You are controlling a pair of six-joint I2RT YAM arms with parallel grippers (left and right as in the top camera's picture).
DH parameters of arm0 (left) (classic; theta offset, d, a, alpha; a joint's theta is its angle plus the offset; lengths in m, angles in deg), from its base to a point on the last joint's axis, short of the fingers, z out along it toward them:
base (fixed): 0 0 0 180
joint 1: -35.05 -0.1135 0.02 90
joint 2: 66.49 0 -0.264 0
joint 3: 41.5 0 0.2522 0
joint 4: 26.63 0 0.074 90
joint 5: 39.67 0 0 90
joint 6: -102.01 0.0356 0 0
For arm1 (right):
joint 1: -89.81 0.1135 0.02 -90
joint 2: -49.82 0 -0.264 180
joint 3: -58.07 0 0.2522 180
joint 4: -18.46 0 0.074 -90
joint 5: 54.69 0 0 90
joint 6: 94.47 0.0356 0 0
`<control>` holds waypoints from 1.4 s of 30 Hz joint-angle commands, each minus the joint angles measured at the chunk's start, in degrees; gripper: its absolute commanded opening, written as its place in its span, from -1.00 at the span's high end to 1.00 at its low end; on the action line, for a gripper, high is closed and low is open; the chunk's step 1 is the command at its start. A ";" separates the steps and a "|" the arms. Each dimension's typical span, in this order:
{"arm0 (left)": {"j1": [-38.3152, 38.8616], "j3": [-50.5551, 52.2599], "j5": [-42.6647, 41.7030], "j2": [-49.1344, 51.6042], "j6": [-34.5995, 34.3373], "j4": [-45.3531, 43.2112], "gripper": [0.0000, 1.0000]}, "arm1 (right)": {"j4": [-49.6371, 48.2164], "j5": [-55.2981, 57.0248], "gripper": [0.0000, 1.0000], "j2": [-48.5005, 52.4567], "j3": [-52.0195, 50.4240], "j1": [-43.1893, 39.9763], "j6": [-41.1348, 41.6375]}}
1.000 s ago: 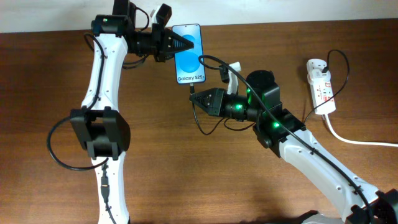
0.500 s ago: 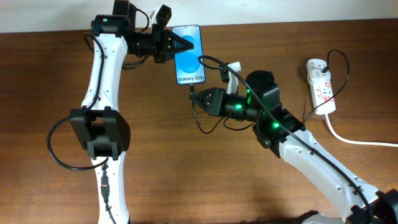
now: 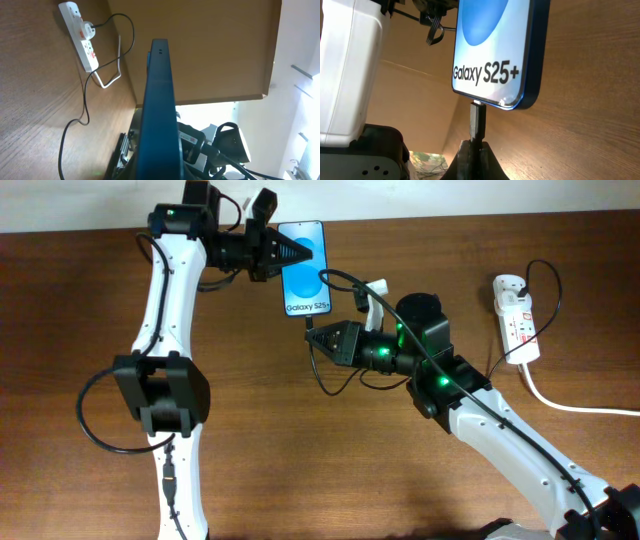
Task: Plug charger to phone and switch on socket
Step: 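Push the USB-C plug up into the phone's bottom port, then open the right gripper off the plug and pull it back right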
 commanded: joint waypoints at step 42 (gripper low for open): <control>1.01 -0.96 -3.37 -0.35 -0.17 0.66 1.00 | -4.83 -3.43 0.27 1.38 0.02 -5.27 1.27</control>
